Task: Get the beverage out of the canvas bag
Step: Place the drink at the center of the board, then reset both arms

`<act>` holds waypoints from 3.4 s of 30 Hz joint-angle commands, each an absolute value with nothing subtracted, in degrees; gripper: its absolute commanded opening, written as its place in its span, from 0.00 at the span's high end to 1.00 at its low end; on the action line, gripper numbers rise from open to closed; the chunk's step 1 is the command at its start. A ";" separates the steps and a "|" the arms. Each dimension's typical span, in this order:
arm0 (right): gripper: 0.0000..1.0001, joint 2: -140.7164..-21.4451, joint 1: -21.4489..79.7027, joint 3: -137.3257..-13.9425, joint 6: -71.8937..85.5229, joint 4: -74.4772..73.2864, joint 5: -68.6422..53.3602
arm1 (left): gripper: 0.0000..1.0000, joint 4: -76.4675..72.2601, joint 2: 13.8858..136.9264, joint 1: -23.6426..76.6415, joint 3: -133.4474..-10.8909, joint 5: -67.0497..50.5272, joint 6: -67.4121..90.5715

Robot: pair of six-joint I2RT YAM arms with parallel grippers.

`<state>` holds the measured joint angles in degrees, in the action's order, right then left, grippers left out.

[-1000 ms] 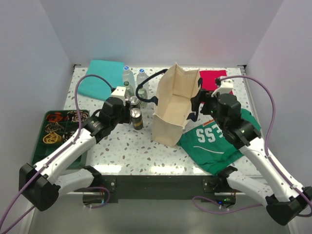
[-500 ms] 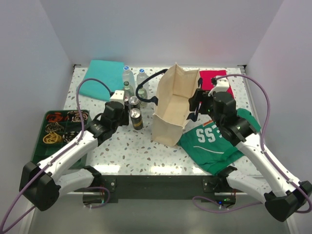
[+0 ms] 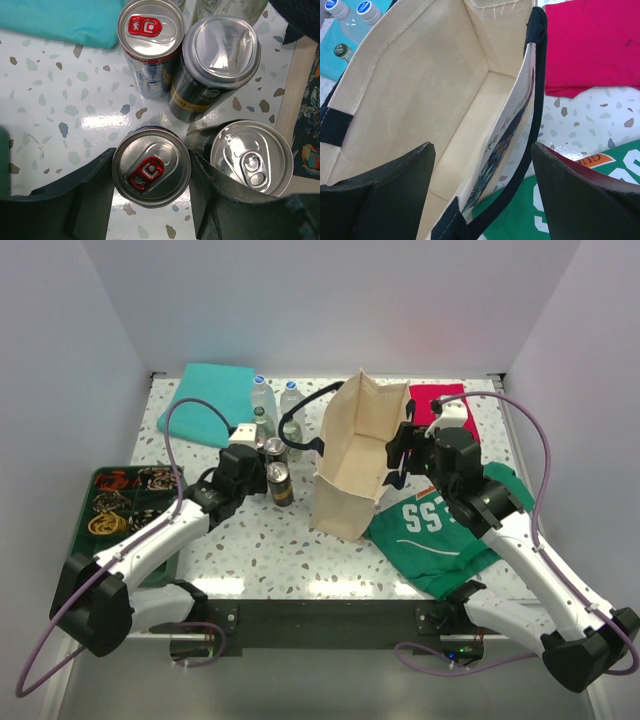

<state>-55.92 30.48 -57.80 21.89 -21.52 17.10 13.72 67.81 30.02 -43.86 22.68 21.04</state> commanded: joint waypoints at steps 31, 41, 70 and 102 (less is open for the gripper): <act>0.17 -55.81 30.50 -57.48 22.24 -19.86 18.72 | 0.62 5.98 68.91 29.18 -45.53 22.59 22.24; 0.16 -55.90 30.50 -57.13 22.59 -19.60 18.90 | 0.44 5.63 67.85 29.27 -45.00 22.32 21.80; 0.13 -56.69 30.59 -57.39 21.45 -18.81 20.39 | 0.00 10.63 61.52 29.18 -53.42 17.94 12.75; 0.01 -59.76 1.15 -50.19 24.51 -15.38 26.39 | 0.00 -8.77 71.81 4.22 -55.21 0.09 17.31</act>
